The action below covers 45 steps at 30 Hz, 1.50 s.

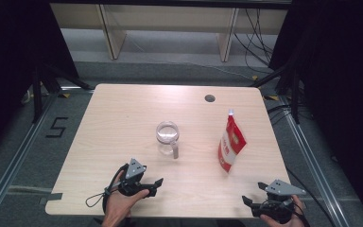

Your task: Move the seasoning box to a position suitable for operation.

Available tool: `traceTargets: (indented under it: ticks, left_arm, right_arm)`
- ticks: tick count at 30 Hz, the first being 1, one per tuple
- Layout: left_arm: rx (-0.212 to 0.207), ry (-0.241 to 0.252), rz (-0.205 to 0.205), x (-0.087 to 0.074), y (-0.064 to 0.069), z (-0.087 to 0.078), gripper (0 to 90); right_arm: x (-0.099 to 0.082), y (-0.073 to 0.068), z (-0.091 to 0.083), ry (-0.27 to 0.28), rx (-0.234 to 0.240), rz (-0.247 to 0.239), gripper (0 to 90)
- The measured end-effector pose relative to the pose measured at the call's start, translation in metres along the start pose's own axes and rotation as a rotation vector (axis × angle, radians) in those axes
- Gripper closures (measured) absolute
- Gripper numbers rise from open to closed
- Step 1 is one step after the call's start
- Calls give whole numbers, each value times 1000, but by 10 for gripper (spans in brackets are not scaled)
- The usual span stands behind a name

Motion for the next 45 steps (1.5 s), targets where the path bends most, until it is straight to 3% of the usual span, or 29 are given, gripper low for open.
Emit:
traceTargets:
  ticks: [1,2,8,10,11,13,15,17,18,19,20,22,27,30,32,35,37,38,40,45]
  left_arm:
    - [3,0,15,0,-2,-1,202]
    - [4,10,-7,1,-1,0,204]
    - [6,8,5,2,-2,0,260]
    - [8,12,10,4,-2,2,275]
    - [4,16,-3,5,-2,3,283]
    - [-5,44,-24,8,0,4,309]
    - [3,45,-6,10,-1,5,330]
    - [7,43,-9,11,-2,5,320]
    - [4,54,-32,12,-1,7,320]
    - [-8,64,-38,13,0,8,321]
    - [-3,54,-33,13,0,8,328]
    - [0,61,-30,16,1,9,344]
    - [-6,85,-30,23,2,17,397]
    - [-15,91,-30,29,3,23,419]
    - [-11,105,-20,35,3,29,468]
    - [-14,111,-19,39,4,33,496]
    - [-16,123,-15,43,6,40,511]
    - [-17,125,-9,44,6,42,519]
    - [-17,132,-26,46,8,47,536]
    - [-10,131,1,48,6,53,576]
  right_arm:
    - [0,0,0,0,-1,0,206]
    - [0,0,0,-4,0,0,210]
    - [0,3,1,4,-6,-18,215]
    - [-2,0,-1,-19,-15,22,222]
    - [-1,2,1,-6,-6,-13,224]
    - [-1,3,0,-16,11,-27,224]
    - [0,3,0,-8,3,-13,226]
    - [0,4,0,-5,1,-14,225]
    - [0,1,-1,-7,-9,15,226]
    - [0,2,-1,-9,-9,11,229]
    - [0,4,-1,-9,-2,-13,229]
    - [0,2,-1,-7,-8,13,229]
    - [0,4,-1,-9,-1,-18,232]
    - [-1,4,-1,-9,-14,-3,237]
    - [-1,10,-1,16,-52,-37,236]
    - [-2,12,-2,14,-58,-36,236]
    - [-4,10,-3,3,-52,-6,234]
    - [-3,13,-3,17,-60,-39,234]
    - [-3,13,-4,22,-62,-38,234]
    - [-2,12,-4,17,-61,-35,235]
Point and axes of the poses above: each handheld gripper's, and its own axes: z roughly forward along the jaws, x roughly out of its top, y roughly to its right, the point moved 8 cm from there along z, roughly forward along the jaws, and after that the axes turned 6 degrees about -x, right-handed, at the moved point
